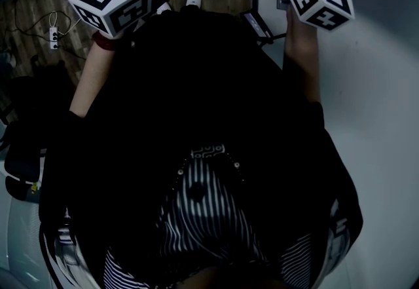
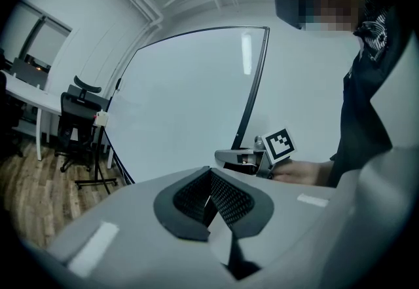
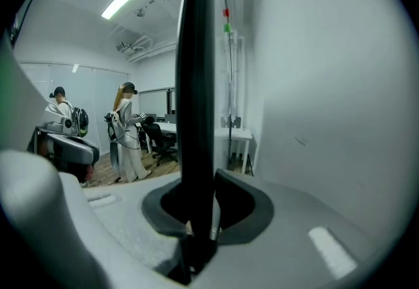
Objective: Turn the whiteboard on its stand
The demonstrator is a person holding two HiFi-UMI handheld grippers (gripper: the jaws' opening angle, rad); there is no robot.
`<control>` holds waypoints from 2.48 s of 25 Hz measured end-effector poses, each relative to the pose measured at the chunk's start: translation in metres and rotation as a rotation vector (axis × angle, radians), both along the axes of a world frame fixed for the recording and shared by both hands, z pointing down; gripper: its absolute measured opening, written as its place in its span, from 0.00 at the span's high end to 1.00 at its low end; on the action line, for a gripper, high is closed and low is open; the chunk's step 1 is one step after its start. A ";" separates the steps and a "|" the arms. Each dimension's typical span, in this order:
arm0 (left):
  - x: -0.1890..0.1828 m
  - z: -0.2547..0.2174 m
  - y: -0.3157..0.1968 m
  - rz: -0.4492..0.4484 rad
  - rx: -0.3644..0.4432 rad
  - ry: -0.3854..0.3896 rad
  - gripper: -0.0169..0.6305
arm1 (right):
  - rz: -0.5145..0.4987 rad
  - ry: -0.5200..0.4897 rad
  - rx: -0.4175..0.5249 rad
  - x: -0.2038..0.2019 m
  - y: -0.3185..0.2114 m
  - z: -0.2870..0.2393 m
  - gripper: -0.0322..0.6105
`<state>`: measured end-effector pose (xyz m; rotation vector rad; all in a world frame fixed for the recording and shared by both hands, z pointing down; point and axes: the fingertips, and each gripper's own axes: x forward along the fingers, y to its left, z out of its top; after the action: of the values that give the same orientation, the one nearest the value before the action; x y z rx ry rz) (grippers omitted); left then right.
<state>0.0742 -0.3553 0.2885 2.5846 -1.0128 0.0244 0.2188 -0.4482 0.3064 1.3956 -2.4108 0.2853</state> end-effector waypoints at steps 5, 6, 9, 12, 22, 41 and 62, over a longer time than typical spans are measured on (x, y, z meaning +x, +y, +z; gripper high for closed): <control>-0.005 -0.001 0.002 -0.004 0.002 0.001 0.97 | 0.001 -0.015 -0.015 -0.003 0.031 0.000 0.84; -0.005 -0.001 0.001 -0.006 0.001 0.003 0.97 | 0.001 -0.015 -0.020 -0.003 0.037 0.000 0.84; -0.003 0.000 -0.002 -0.004 -0.002 0.007 0.97 | -0.001 -0.019 -0.032 -0.002 0.046 0.001 0.83; 0.004 -0.001 -0.002 0.007 0.003 0.009 0.97 | 0.004 -0.026 -0.037 -0.002 0.048 0.000 0.83; 0.005 -0.002 0.006 0.018 0.002 0.020 0.97 | 0.036 -0.021 -0.009 -0.019 0.054 -0.008 0.84; -0.014 -0.004 0.010 -0.068 0.011 0.011 0.97 | -0.010 -0.056 0.044 -0.045 -0.002 -0.011 0.82; -0.006 0.010 0.010 -0.070 -0.008 -0.005 0.97 | -0.009 -0.025 0.058 -0.026 -0.079 -0.002 0.85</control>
<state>0.0679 -0.3457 0.2985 2.5413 -1.1017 0.0173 0.1933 -0.5276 0.3048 1.4142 -2.4633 0.2334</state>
